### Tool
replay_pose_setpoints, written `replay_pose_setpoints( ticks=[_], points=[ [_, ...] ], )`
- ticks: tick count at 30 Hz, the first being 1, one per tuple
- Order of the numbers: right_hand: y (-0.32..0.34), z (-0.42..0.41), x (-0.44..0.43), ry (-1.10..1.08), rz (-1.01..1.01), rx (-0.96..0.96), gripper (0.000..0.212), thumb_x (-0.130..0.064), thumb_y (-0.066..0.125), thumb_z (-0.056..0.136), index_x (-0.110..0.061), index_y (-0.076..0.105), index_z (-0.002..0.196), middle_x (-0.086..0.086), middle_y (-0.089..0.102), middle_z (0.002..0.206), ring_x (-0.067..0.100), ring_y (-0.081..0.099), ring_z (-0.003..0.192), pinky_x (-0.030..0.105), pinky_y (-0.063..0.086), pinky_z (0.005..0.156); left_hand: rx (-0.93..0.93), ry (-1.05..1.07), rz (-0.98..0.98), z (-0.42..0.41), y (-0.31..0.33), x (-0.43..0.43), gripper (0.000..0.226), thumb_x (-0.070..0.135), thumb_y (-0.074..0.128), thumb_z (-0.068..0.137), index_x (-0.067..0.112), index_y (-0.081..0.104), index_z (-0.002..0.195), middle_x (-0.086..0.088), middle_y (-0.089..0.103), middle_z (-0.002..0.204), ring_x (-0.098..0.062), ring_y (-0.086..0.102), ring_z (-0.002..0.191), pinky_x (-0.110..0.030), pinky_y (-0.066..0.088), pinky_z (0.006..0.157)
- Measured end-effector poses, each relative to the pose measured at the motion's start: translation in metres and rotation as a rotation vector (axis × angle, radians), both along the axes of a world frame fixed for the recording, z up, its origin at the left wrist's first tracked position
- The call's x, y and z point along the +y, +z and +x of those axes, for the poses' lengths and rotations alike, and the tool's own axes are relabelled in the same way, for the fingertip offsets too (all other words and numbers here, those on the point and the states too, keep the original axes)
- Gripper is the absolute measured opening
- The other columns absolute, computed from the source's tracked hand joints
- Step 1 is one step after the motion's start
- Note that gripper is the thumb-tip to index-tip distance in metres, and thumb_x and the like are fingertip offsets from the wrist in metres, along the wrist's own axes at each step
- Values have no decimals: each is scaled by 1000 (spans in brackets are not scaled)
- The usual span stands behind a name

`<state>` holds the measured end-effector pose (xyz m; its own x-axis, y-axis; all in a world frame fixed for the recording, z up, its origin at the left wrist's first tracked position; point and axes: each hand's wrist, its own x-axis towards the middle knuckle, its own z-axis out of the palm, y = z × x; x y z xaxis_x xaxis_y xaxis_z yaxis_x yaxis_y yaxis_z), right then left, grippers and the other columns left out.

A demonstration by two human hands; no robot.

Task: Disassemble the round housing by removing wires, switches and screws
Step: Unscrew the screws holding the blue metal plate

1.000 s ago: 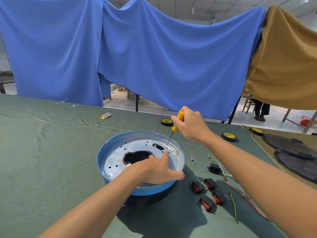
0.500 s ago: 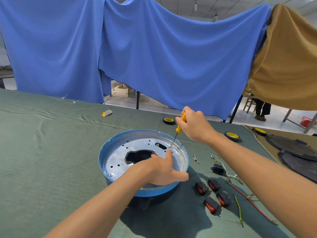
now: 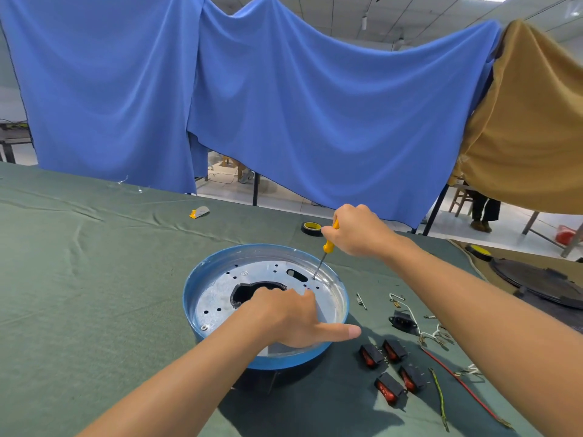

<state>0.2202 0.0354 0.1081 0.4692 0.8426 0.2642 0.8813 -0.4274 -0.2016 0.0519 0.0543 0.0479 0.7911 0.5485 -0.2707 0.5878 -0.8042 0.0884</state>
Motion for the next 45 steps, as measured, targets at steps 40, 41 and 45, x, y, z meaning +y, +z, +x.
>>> replay_pose_setpoints(
  ticks=[40,41,45],
  points=[
    [33,-9,15,131,-383,-181,39,-32,58,91,-14,43,60,1,42,60,18,36,52,26,27,47,-337,-101,176,22,-34,61,40,41,31,104,40,49,141,2,59,126,-27,47,121,-43,44,94],
    [33,-9,15,142,-371,-175,39,-33,60,90,-14,44,61,1,42,60,18,36,53,27,27,47,-328,-95,167,23,-34,63,40,41,31,104,42,49,140,1,59,124,-27,47,120,-43,45,92],
    [32,-10,15,204,-359,-154,26,-33,67,87,-14,61,71,0,52,66,16,44,62,27,35,51,-311,-61,127,27,-37,68,41,46,30,103,44,48,140,-1,58,121,-26,45,121,-43,45,89]
  ],
)
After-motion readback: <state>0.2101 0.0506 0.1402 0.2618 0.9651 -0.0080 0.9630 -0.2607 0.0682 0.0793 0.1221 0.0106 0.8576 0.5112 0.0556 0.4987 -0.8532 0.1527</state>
